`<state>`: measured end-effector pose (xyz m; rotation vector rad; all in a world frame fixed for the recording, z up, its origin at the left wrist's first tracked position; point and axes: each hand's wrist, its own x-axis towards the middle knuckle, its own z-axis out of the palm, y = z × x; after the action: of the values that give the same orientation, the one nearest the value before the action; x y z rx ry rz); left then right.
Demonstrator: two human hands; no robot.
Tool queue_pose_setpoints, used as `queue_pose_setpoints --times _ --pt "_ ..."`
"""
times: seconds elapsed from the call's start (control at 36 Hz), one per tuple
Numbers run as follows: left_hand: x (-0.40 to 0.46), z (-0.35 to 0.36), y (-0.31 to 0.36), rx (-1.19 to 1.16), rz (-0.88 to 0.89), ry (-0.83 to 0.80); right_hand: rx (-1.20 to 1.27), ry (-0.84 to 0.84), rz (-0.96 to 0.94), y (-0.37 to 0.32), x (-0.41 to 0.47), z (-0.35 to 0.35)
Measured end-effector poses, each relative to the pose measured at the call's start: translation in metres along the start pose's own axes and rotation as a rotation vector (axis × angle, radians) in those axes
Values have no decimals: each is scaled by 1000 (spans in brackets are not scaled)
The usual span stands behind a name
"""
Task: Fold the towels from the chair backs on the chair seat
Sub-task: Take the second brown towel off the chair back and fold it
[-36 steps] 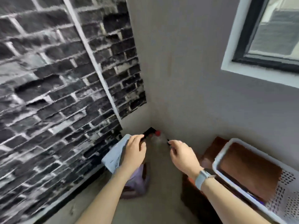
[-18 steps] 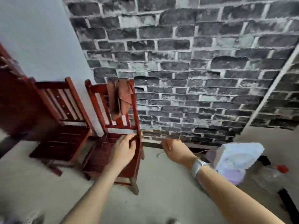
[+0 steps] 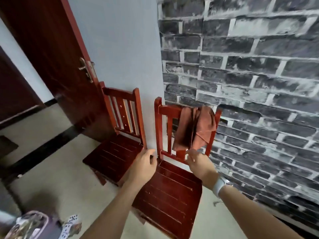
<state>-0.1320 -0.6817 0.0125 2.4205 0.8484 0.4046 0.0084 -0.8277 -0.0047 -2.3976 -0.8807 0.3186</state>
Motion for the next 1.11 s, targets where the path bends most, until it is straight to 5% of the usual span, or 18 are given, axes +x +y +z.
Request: queue_pose_setpoints --times 0.31,0.5,0.61,0.78,0.97,1.11 --pt "169 -7 5 -81 119 -29 -172 305 279 15 174 -38" --pt "246 15 -6 -118 227 -141 -388 259 501 30 224 -47" --pt "282 27 -6 -188 326 -237 -312 349 573 23 233 -47" --pt "317 38 27 -281 529 -365 118 588 393 -3 224 -77" --pt "329 30 95 -399 730 -608 198 599 133 -49 187 -147" --pt "319 22 131 -426 711 -777 231 713 64 -64 157 -181"
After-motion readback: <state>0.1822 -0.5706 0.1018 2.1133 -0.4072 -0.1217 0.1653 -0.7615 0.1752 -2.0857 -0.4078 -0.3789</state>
